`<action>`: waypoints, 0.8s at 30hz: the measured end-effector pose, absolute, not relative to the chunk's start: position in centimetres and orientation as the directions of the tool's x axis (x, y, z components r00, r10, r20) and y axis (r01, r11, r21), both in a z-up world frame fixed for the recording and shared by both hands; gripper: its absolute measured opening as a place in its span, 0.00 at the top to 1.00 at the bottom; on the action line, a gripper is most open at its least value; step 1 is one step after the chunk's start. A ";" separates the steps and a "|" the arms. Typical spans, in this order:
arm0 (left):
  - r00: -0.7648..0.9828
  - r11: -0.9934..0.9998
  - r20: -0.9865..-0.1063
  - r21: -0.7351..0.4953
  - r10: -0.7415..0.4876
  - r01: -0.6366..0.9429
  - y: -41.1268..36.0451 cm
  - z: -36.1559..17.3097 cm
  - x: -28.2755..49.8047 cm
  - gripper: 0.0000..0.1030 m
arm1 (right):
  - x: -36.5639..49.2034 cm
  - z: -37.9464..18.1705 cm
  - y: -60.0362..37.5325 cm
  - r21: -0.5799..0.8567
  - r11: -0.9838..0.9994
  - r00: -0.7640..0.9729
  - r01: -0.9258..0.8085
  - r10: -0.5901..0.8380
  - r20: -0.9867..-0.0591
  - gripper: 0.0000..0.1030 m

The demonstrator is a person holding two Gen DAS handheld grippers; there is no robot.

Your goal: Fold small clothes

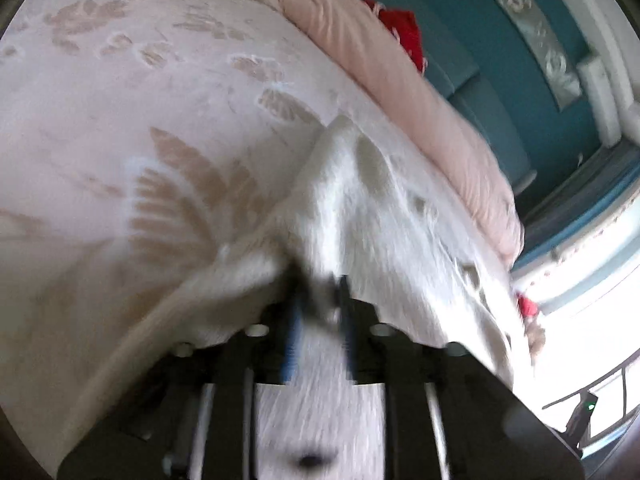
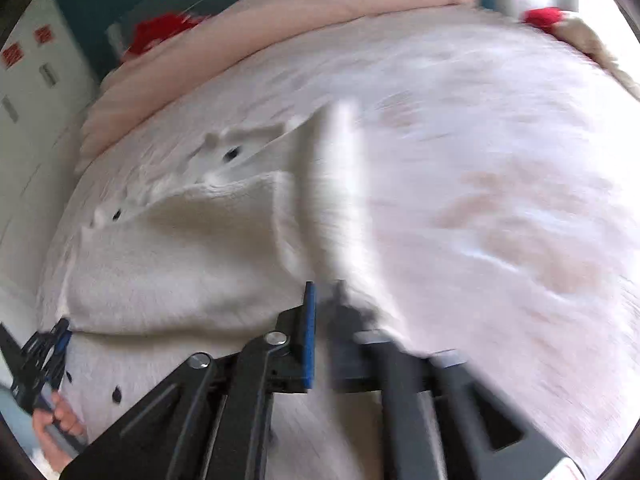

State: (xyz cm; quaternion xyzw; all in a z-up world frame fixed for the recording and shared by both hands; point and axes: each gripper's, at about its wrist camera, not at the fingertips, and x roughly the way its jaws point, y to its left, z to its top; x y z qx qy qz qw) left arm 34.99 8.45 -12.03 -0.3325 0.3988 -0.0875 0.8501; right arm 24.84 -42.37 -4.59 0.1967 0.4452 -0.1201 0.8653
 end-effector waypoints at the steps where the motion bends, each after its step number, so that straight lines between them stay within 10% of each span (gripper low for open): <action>1: 0.660 0.770 -0.628 -0.628 -0.412 -0.116 9.2 -11.2 33.8 0.50 | 22.9 -3.6 -42.4 0.249 0.891 0.599 0.378 -0.030 -0.800 0.46; 4: 0.672 0.790 -0.647 -0.594 -0.360 -0.150 12.6 -8.6 28.2 0.10 | 15.9 -2.0 -42.5 0.273 0.886 0.630 0.375 -0.028 -0.776 0.29; 18: 0.566 0.757 -0.694 -0.629 -0.446 -0.175 13.4 -9.4 13.9 0.05 | 2.4 -8.1 -35.6 0.548 0.766 0.559 0.336 0.306 -0.771 0.26; 20: 0.562 0.773 -0.720 -0.600 -0.408 -0.207 13.3 -9.4 14.3 0.19 | 3.1 -8.1 -35.6 0.553 0.750 0.564 0.363 0.295 -0.771 0.59; 22: 0.514 0.752 -0.742 -0.610 -0.431 -0.250 13.6 -9.7 15.0 0.95 | 3.9 -8.3 -36.4 0.581 0.711 0.548 0.395 0.325 -0.771 0.88; 24: 0.478 0.704 -0.741 -0.643 -0.472 -0.303 14.4 -10.2 15.0 0.93 | 3.7 -7.7 -36.4 0.597 0.698 0.566 0.395 0.327 -0.757 0.89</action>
